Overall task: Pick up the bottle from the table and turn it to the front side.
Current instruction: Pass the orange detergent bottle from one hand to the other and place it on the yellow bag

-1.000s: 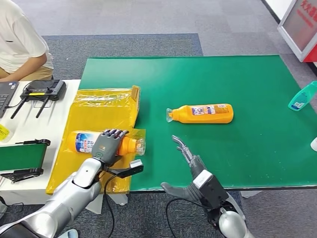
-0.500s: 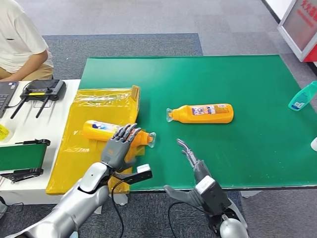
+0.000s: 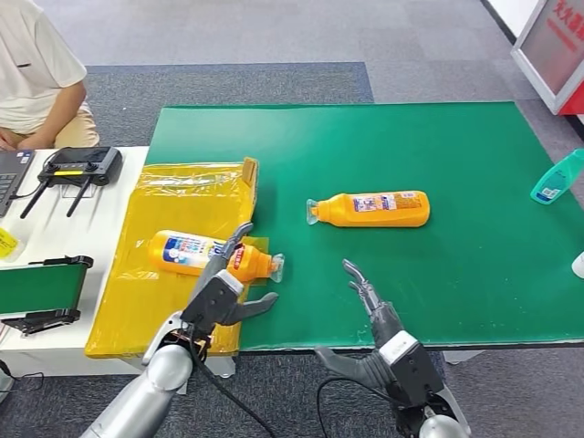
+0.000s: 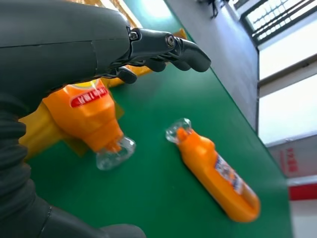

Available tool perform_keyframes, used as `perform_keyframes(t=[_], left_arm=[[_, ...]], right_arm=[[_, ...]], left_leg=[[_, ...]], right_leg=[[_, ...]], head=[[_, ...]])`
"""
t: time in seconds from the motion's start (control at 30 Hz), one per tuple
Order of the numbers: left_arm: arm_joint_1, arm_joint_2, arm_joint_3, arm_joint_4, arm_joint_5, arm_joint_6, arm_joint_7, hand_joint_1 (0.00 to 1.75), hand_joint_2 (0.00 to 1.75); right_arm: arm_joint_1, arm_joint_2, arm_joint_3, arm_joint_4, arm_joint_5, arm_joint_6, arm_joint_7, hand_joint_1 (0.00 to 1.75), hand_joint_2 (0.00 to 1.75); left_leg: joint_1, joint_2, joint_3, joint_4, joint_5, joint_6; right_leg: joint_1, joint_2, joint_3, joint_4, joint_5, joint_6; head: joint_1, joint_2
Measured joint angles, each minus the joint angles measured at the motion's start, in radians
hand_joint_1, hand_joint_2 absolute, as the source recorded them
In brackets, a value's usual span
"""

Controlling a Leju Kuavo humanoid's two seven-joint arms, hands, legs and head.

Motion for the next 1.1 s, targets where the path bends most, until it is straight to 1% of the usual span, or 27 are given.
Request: perform_keyframes(t=[0.1,0.2,0.3,0.43,0.53,0.6,0.8,1.1], left_arm=[[0.031,-0.011,0.015,-0.051,0.096,-0.023,0.003,0.00,0.00],[0.070,-0.017,0.018,-0.103,0.171,-0.025,0.012,0.00,0.00],[0.104,-0.022,0.015,-0.157,0.214,0.014,0.049,0.00,0.00],[0.129,-0.024,-0.015,-0.216,0.140,0.138,0.144,0.00,0.00],[0.139,-0.018,-0.057,-0.258,0.091,0.177,0.187,0.00,0.00],[0.152,-0.011,-0.083,-0.287,0.071,0.199,0.188,0.00,0.00],[0.175,0.022,-0.150,-0.374,0.022,0.258,0.140,0.00,0.00],[0.194,0.063,-0.207,-0.456,0.007,0.274,0.127,0.00,0.00]], right_arm=[[0.014,0.000,0.000,-0.013,0.000,-0.017,0.008,0.00,1.75],[0.039,0.000,-0.006,-0.025,-0.004,-0.044,0.006,0.00,1.75],[0.068,0.000,-0.015,-0.043,-0.006,-0.078,0.004,0.00,1.75],[0.119,0.000,-0.032,-0.088,0.002,-0.128,0.015,0.00,1.75],[0.155,0.000,-0.047,-0.122,0.009,-0.152,0.022,0.00,1.75],[0.184,0.000,-0.060,-0.142,0.011,-0.163,0.020,0.00,1.75],[0.268,0.000,-0.109,-0.198,-0.017,-0.156,0.000,0.00,1.75],[0.328,0.008,-0.153,-0.253,-0.016,-0.145,0.003,0.00,1.75]], left_leg=[[0.000,0.000,0.000,0.000,0.000,0.000],[0.000,0.000,0.000,0.000,0.000,0.000],[0.000,0.000,0.000,0.000,-0.001,0.000],[0.000,0.000,0.000,0.000,-0.002,0.001],[0.000,0.000,0.000,0.000,-0.002,0.001],[0.000,0.000,0.000,0.000,-0.003,0.001],[0.000,0.000,0.000,0.000,-0.004,0.001],[0.000,0.000,0.000,0.000,-0.004,0.000]], right_leg=[[0.000,0.000,0.000,0.000,0.000,0.000],[0.000,0.000,0.000,0.000,0.000,0.000],[0.000,0.000,0.000,0.000,-0.001,0.000],[0.000,0.000,0.000,0.000,-0.003,0.001],[0.000,0.000,0.000,0.000,-0.003,0.001],[0.000,0.000,0.000,0.000,-0.003,0.001],[0.000,0.000,0.000,0.000,-0.004,0.001],[0.000,0.000,0.000,0.000,-0.004,0.001]], head=[[0.000,0.000],[0.000,0.000],[0.000,0.000],[0.000,0.000],[0.000,0.000],[0.000,0.000],[0.000,0.000],[0.000,0.000]])
